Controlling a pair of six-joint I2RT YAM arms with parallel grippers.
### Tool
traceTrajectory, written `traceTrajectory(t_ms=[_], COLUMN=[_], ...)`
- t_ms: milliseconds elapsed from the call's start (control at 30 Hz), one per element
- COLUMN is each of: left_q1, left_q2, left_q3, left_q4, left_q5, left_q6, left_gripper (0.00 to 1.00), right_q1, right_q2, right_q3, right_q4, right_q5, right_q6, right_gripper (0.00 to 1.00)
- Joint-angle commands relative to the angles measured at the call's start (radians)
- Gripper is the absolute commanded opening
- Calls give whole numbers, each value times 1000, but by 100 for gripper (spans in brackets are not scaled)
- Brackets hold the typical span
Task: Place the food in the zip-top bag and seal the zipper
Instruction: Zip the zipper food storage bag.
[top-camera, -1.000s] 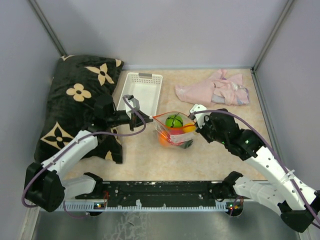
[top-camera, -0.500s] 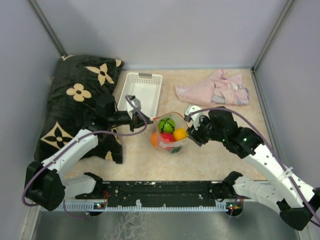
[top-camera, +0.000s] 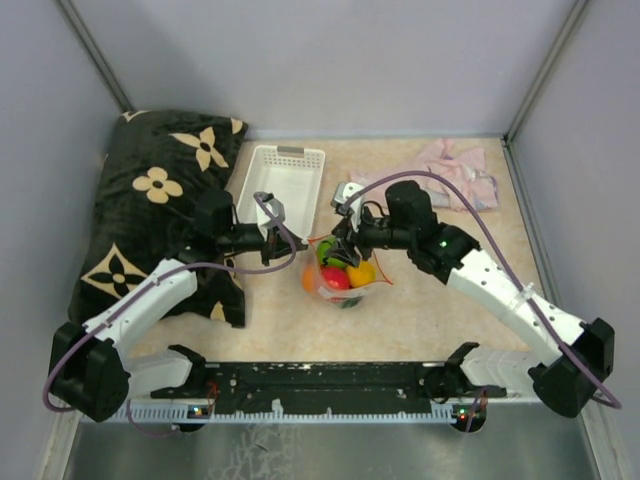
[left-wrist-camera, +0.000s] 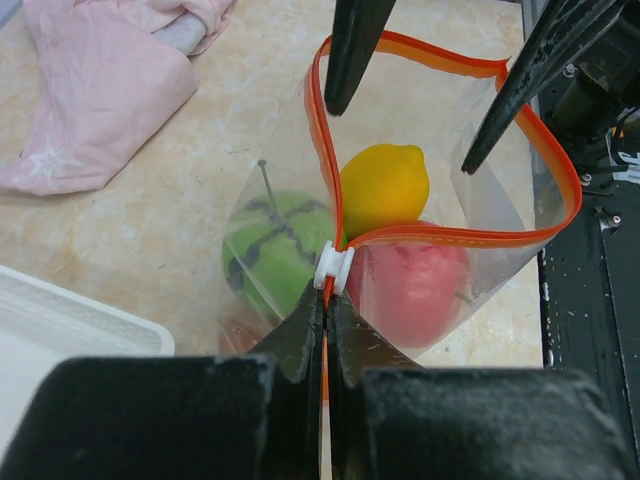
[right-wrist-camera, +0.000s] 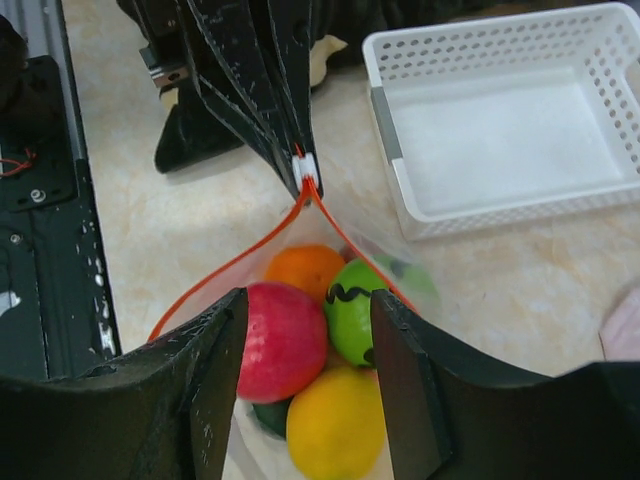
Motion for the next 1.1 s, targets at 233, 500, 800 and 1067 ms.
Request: traceTrajectory(t_ms=[233,500,800,1067], left_q1=[-14,-17,-18,-18], left_q2=[-20,-32,-40,-53], left_q3=[28,25,17,7], left_q4=[-18,-14,-5,1], left_q5=[7,9,3,-19], left_q6=[20,18,18,24], left_gripper=[0,0,0,0], right_q1=[18,20,20,20], right_q2=[140,236,276,275], right_q3=[97,147,174,207], right_q4=[250,213,146,19], right_q5=[-220,-241,-220,-139], right_q6=[-42,-81,-127,-181], right_gripper=[48,31,21,0])
